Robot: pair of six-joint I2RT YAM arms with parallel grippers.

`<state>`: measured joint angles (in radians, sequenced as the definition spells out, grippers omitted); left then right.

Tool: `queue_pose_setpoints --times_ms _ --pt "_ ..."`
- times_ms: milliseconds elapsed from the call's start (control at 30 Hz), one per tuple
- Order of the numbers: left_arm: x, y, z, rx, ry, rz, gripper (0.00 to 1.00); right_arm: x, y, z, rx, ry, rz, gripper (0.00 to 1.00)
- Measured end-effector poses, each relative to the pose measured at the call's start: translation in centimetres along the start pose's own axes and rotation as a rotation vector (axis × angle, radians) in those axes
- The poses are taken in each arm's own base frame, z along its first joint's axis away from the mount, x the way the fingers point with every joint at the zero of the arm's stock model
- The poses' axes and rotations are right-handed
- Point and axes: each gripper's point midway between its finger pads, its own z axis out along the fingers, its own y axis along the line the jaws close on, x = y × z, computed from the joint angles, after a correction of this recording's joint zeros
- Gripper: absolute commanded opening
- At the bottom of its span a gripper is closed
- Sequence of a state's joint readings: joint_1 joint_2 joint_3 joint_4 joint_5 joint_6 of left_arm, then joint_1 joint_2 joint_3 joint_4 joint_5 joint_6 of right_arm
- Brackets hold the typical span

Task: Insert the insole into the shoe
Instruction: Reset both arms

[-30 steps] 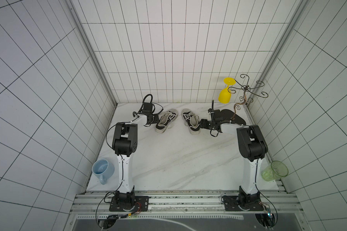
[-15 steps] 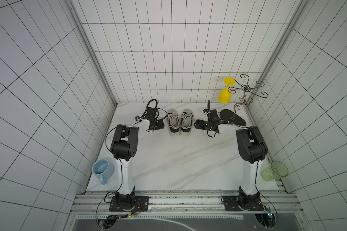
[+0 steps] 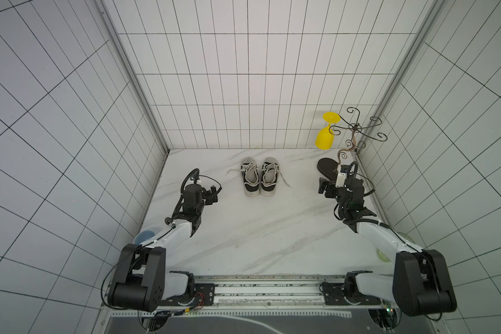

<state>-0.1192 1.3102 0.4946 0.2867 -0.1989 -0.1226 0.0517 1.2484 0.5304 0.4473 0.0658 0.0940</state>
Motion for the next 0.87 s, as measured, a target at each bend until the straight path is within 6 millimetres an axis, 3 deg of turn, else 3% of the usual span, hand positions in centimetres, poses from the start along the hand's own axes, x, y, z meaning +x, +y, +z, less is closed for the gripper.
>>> queue_pose_setpoints --times_ms 100,233,333,467,500,700,867 --pt "2.6 1.3 0.1 -0.054 0.015 0.020 0.98 2.9 -2.6 0.2 0.074 0.002 -0.008 0.99" --pt "1.0 1.2 0.9 -0.053 -0.080 0.037 0.98 4.9 -3.8 1.0 0.109 -0.023 -0.011 0.99" --pt "-0.3 1.2 1.4 -0.031 -0.178 0.031 0.98 4.5 -3.8 1.7 0.104 -0.081 -0.022 0.99" --pt "2.1 0.8 2.0 0.019 -0.178 0.074 0.98 5.8 -3.9 1.6 0.103 -0.101 -0.028 0.99" --pt "2.5 0.7 2.1 0.020 -0.159 0.079 0.98 5.5 -3.8 1.5 0.102 -0.121 -0.028 0.99" --pt "-0.7 0.1 1.7 0.014 -0.276 0.079 0.98 3.8 -3.7 1.1 0.099 -0.193 -0.031 0.99" --pt "-0.5 0.3 2.0 0.001 -0.257 0.081 0.98 3.4 -3.7 1.1 0.098 -0.209 -0.030 0.99"
